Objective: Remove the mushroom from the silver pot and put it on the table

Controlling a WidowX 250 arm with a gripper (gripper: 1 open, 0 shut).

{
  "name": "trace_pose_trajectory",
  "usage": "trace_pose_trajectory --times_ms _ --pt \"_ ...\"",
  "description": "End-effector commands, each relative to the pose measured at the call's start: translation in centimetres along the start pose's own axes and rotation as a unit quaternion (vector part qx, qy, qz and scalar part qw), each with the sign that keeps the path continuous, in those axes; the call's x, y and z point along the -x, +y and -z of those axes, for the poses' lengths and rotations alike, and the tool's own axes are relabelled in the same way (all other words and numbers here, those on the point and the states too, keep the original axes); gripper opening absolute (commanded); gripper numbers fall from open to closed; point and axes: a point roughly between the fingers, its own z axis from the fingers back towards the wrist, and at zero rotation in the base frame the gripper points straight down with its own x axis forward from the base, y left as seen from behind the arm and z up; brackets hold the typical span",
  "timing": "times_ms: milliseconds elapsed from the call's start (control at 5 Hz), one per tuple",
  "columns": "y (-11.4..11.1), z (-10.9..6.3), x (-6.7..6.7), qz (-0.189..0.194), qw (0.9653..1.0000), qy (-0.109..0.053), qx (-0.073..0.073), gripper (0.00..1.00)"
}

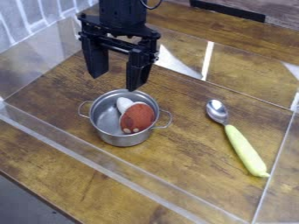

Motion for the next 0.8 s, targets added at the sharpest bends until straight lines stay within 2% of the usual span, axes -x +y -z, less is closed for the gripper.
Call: trace_pose_trajectory --times_ms 0,200,600 --pt "1.3 1.2 0.1 -0.018 0.9998 0.001 0.003 1.00" --pt "2.8 2.7 0.1 -0.045 0.9989 -0.004 0.008 1.00" --pt "0.9 4.8 -1.4 -0.104 0.9941 -0.025 0.022 1.00"
